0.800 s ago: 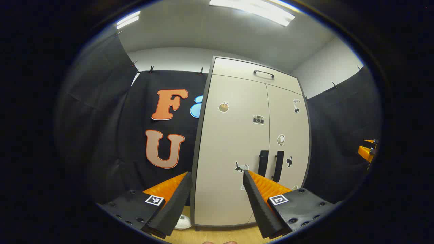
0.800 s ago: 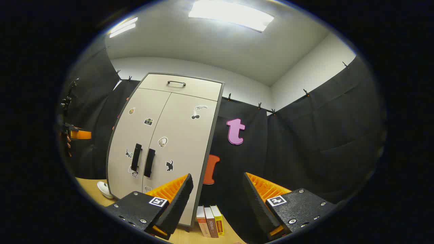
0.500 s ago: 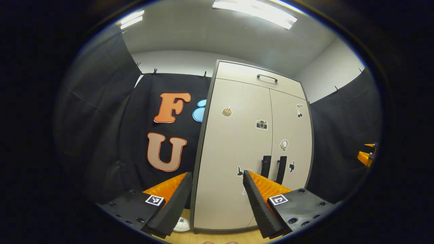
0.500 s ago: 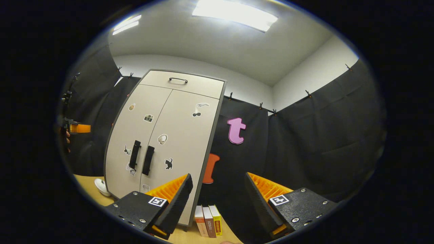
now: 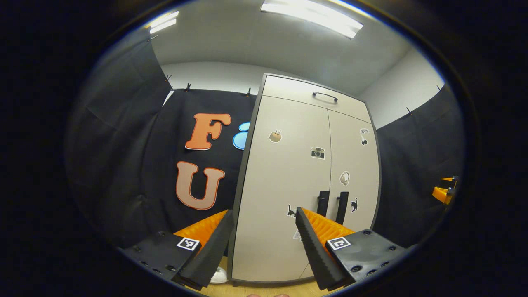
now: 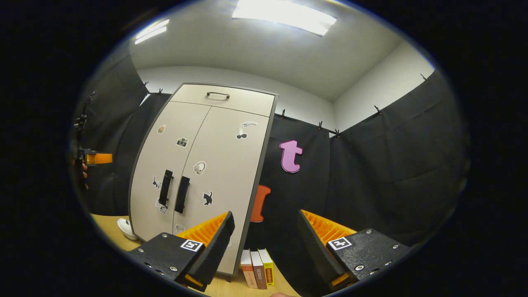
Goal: Open the right door of the double-door shoe cabinet with the right hand, and open the left door with the left hand.
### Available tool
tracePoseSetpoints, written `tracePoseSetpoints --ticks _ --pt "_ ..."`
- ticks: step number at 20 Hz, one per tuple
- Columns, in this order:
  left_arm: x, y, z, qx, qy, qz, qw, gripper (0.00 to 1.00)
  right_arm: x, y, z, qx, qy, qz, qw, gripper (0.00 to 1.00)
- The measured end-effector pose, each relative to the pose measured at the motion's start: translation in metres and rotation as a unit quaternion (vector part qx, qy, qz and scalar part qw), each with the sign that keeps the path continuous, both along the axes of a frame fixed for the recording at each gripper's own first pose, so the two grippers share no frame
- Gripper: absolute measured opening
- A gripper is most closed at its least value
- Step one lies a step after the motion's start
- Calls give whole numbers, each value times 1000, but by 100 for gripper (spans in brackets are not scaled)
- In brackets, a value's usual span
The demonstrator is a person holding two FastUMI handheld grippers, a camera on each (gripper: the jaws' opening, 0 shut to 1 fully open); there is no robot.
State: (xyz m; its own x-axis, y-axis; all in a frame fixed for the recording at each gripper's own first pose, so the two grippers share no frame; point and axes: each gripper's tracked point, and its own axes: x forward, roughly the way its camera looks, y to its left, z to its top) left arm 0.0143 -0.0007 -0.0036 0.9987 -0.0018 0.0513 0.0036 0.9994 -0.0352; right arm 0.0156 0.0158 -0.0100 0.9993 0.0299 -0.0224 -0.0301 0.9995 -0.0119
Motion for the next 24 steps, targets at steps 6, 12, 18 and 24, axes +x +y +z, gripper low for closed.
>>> tracePoseSetpoints --ticks 6,12,18,24 --pt "4 4 -16 0 18 -6 1000 96 -3 11 -4 -14 2 4 1000 94" --pt "5 10 -29 5 33 -11 999 96 3 26 -11 -9 13 12 1000 94" --pt "2 28 -32 19 38 6 999 96 13 46 -16 3 15 24 1000 94" --pt "1 45 -41 21 51 22 998 96 34 81 -39 24 35 56 998 94"
